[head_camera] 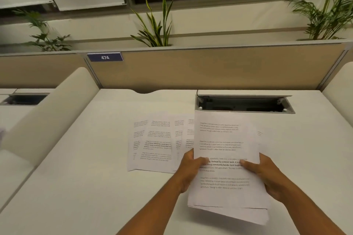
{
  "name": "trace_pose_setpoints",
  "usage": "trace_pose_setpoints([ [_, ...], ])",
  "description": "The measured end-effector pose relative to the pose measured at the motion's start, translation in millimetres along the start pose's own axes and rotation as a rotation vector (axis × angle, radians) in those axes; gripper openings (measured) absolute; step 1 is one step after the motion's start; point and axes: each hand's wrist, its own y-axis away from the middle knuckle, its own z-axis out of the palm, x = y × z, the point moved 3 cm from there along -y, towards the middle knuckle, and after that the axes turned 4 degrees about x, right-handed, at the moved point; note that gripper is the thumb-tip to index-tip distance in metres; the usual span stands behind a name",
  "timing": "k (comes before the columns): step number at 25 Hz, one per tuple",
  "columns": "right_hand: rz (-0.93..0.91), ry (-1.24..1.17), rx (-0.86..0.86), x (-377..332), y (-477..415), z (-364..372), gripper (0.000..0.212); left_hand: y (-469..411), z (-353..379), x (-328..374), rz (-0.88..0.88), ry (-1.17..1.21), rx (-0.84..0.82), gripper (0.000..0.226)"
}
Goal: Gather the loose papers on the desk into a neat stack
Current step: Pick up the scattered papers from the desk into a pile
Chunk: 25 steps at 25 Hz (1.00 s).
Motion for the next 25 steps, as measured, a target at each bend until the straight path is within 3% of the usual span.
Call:
trace_pose_setpoints([
  [2,0.008,0.035,0.042,4.4,-2.3,-7.7,0.037,-6.2,-7.0,5.6,0.075,-0.12,0.055,0.023],
  [4,0.018,0.033,0.091,6.5,-3.3,-17.8,0.036,-17.5,-33.0,13.8,0.14,-0.366,0.322,0.031],
  [6,0.022,0.039,0.14,9.5,-5.2,-30.4,0.036,-23.8,-70.8,22.1,0.075,-0.711,0.657,0.064],
  [8,0.031,0.037,0.179,13.8,-7.2,-40.8,0.035,-27.7,-105.4,28.7,-0.088,-0.917,0.816,0.102],
  [11,0.048,0.014,0.213,18.4,-7.8,-46.8,0.033,-32.1,-145.7,33.6,-0.327,-0.915,0.853,0.145],
  [14,0.051,0.003,0.235,18.8,-7.8,-48.6,0.03,-37.4,-160.7,33.4,-0.459,-0.848,0.802,0.164],
  [20,0.063,0.019,0.258,19.8,-4.8,-43.5,0.029,-53.0,-136.3,30.3,-0.458,-0.903,0.751,0.171],
  [25,0.064,0.039,0.264,21.6,-4.6,-42.9,0.029,-63.2,-108.8,20.7,-0.37,-1.025,0.776,0.163],
])
